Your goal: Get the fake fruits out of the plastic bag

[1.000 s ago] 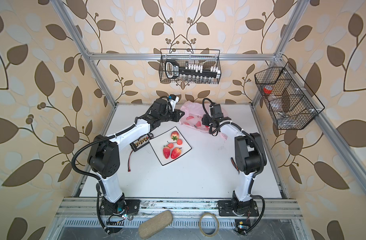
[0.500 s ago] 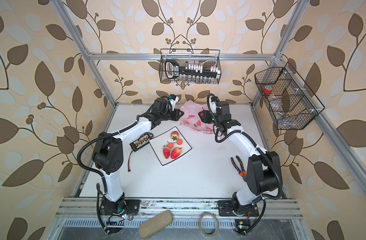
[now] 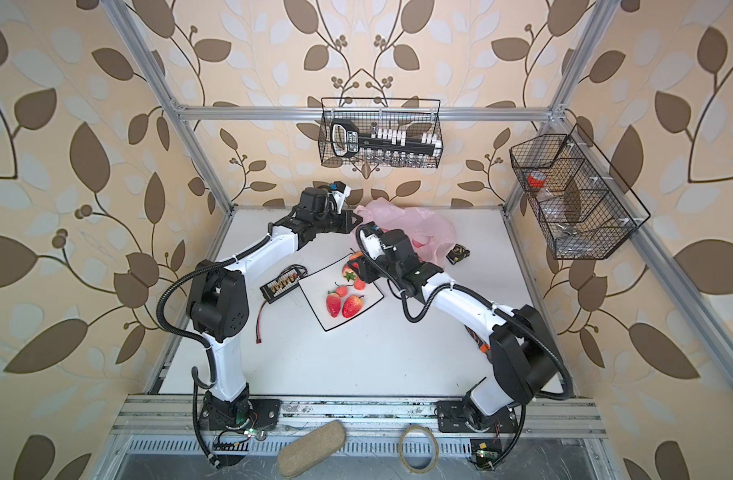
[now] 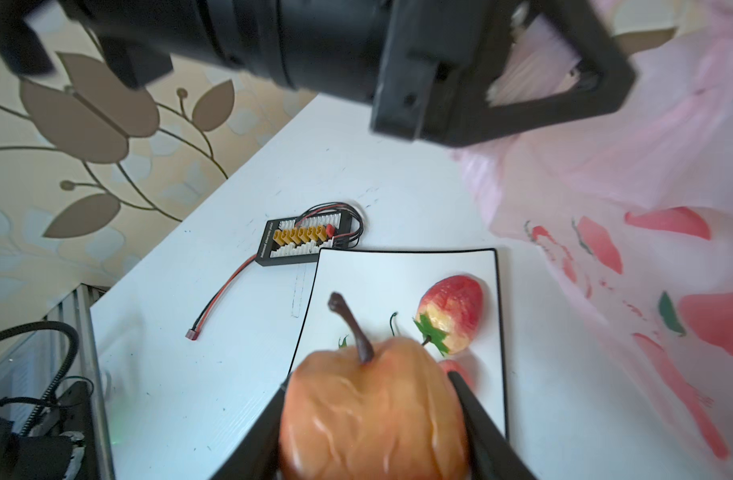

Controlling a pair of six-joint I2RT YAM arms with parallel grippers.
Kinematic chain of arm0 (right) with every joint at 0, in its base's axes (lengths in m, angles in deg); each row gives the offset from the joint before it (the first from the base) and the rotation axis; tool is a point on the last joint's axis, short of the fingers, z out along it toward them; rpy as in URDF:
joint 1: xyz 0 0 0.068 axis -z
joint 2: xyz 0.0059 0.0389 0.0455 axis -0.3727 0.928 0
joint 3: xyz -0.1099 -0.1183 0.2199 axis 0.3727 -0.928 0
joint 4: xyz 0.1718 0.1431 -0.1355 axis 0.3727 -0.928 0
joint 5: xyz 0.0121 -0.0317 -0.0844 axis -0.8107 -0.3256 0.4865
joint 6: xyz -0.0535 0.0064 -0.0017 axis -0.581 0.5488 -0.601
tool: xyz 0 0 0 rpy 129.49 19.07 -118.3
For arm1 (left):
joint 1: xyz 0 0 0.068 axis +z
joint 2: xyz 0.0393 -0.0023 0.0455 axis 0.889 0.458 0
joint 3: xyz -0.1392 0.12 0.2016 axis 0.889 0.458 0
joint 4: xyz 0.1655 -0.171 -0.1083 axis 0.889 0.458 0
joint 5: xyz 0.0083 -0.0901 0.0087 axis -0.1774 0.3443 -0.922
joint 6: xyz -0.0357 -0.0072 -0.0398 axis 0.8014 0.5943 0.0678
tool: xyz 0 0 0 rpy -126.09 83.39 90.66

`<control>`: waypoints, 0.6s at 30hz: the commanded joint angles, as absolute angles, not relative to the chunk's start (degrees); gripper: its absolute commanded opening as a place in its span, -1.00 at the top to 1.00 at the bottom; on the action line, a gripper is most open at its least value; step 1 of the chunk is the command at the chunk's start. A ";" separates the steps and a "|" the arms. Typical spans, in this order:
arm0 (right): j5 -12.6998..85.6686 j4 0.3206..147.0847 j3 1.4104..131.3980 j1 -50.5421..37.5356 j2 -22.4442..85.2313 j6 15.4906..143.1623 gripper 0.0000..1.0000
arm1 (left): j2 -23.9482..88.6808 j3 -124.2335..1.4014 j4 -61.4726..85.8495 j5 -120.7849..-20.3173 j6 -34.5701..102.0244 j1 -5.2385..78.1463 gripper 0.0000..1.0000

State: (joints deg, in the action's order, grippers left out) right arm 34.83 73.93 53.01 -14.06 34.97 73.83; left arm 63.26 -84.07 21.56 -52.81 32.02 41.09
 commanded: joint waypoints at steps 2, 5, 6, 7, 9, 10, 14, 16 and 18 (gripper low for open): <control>40.70 79.21 54.11 -17.61 41.78 73.67 0.22 | 62.52 -85.84 21.46 -50.44 30.72 41.83 1.00; 43.58 80.72 55.45 -19.90 46.02 73.93 0.22 | 62.04 -84.95 21.15 -50.48 30.75 41.89 1.00; 44.80 81.20 55.71 -20.20 47.13 73.87 0.22 | 61.87 -84.64 21.15 -50.48 30.75 41.85 1.00; 46.21 81.53 56.01 -20.45 48.45 73.64 0.22 | 61.80 -84.49 21.15 -50.41 30.77 41.91 1.00; 48.64 82.24 56.36 -20.74 50.36 73.10 0.21 | 61.67 -84.25 21.26 -50.39 30.75 41.91 1.00; 49.44 82.55 56.52 -20.75 51.08 72.76 0.21 | 61.58 -84.25 21.40 -50.31 30.64 41.86 1.00; 50.21 82.63 58.07 -21.18 53.21 70.71 0.21 | 61.36 -84.24 21.65 -50.30 30.25 41.89 1.00; 50.33 82.30 59.37 -21.47 53.83 69.63 0.20 | 61.33 -84.26 21.68 -50.30 30.14 41.91 1.00; 50.34 81.89 60.68 -21.67 54.43 68.93 0.19 | 61.32 -84.29 21.68 -50.39 30.22 41.91 1.00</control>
